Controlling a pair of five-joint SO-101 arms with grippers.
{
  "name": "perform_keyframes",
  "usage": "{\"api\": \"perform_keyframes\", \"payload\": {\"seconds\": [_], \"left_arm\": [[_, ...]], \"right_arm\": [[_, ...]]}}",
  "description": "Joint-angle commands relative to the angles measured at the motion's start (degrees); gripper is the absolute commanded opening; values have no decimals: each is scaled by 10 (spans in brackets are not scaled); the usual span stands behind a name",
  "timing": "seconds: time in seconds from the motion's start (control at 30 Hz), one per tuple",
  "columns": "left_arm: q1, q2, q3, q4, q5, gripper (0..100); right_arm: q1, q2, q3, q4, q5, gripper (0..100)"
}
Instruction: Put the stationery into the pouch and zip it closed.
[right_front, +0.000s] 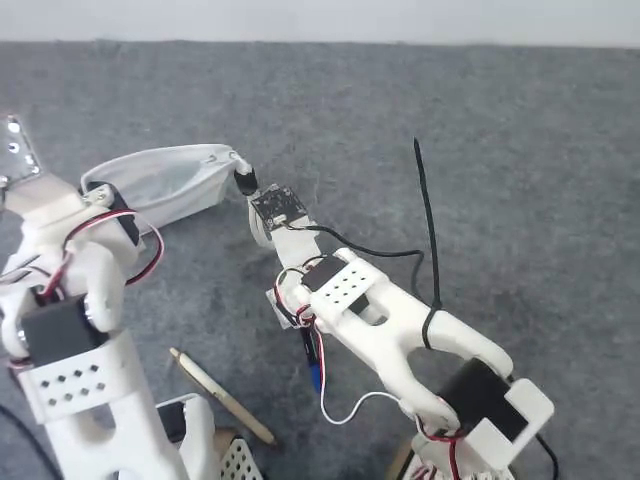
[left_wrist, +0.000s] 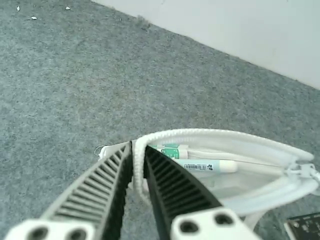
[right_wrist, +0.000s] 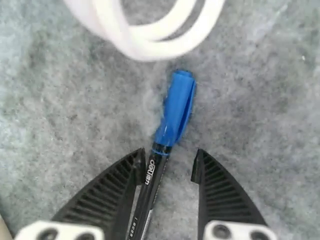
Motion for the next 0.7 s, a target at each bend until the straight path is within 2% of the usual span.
{"api": "perform_keyframes", "payload": {"seconds": [0.0, 0.27, 0.47, 0.67], "left_arm": [[-1, -6, -3, -14, -4, 11], [-11, -4, -3, -17, -4, 11], [-55, -6, -6, -18, -4, 11], [-55, -6, -6, -18, -3, 11]], "right_arm": [[-3, -4, -33, 4, 6, 144], [-3, 57, -38, -31, 9, 143], [-2, 63, -47, -26, 9, 1], [0, 57, -47, -15, 10, 11]]}}
